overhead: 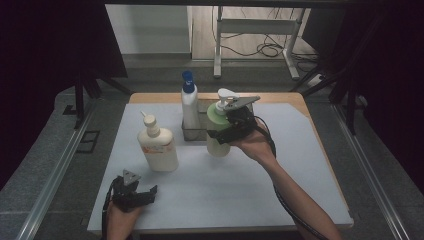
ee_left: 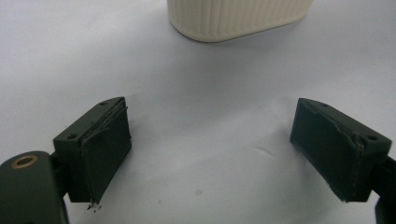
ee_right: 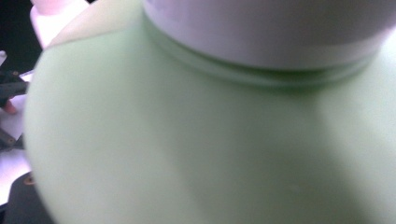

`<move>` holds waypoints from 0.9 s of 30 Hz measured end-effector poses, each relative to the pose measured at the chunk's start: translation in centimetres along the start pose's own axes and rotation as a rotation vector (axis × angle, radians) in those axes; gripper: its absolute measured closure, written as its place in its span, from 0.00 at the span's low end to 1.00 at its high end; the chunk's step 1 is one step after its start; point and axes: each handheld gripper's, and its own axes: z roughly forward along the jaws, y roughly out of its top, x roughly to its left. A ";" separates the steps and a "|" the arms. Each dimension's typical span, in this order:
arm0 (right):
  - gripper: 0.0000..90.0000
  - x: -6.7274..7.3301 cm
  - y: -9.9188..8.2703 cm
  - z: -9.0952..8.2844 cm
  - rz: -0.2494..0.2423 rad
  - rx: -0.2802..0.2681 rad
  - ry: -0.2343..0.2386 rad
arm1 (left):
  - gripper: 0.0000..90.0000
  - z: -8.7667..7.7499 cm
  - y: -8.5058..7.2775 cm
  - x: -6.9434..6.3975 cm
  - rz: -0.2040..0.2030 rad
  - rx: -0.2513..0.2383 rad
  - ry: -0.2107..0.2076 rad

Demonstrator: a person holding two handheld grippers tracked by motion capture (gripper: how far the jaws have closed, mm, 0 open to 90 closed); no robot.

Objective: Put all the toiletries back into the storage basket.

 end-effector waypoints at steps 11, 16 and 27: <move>0.14 -0.9 1.6 -0.2 0.018 -0.019 -0.028 | 0.13 0.0 0.0 0.0 -0.003 -0.002 0.000; 0.14 -1.3 2.4 0.0 0.020 -0.019 -0.047 | 0.13 0.0 0.0 0.0 -0.003 -0.002 0.000; 0.14 -2.4 3.7 1.2 0.039 -0.024 -0.088 | 0.13 0.0 0.0 0.0 -0.005 -0.004 0.000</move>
